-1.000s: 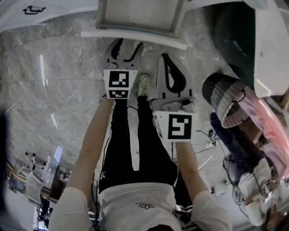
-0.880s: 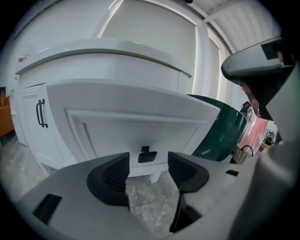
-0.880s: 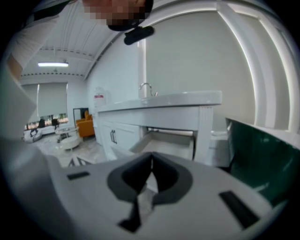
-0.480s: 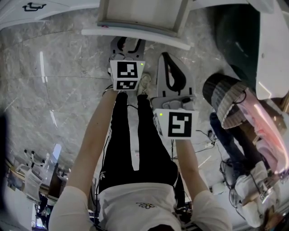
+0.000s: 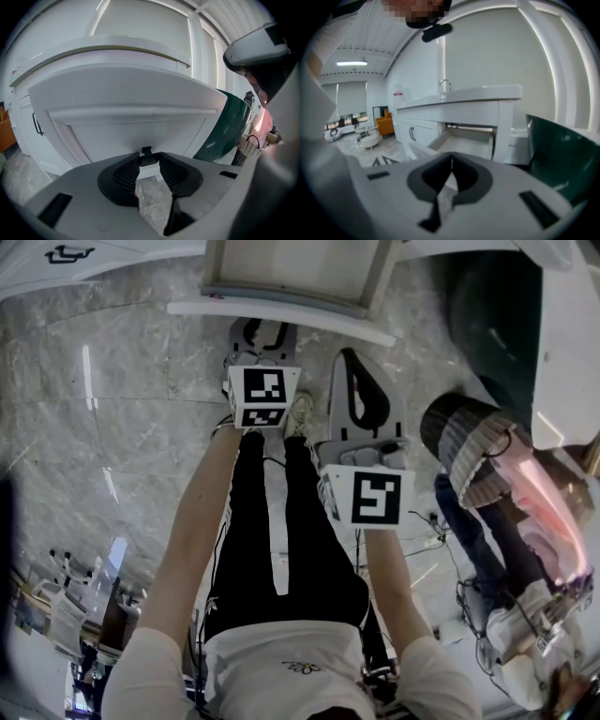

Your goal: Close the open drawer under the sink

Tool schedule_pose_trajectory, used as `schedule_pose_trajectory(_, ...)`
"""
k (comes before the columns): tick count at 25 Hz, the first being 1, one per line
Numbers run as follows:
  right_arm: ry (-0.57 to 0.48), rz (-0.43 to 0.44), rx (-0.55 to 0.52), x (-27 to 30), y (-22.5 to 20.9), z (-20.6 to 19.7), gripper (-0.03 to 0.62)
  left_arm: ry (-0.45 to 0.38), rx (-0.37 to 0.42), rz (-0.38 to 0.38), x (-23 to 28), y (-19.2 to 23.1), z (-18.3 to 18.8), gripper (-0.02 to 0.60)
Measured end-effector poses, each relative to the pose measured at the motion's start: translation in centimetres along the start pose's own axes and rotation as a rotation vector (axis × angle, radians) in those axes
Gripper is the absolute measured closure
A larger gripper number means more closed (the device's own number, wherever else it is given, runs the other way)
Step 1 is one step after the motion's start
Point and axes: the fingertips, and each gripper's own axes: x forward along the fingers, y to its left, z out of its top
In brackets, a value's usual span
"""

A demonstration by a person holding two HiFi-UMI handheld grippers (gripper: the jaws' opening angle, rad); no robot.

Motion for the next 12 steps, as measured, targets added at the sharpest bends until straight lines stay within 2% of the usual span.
schedule_pose_trajectory(8,0.010,-0.001,-0.012,0.00,-0.34,-0.42,0.565,-0.039,-0.004,-0.013,-0.25,0.01,0.35,0.436)
schedule_pose_trajectory(12,0.013,-0.014,-0.014,-0.13,-0.92,-0.74,0.565,-0.033,0.054,-0.014,-0.34,-0.01,0.40,0.439)
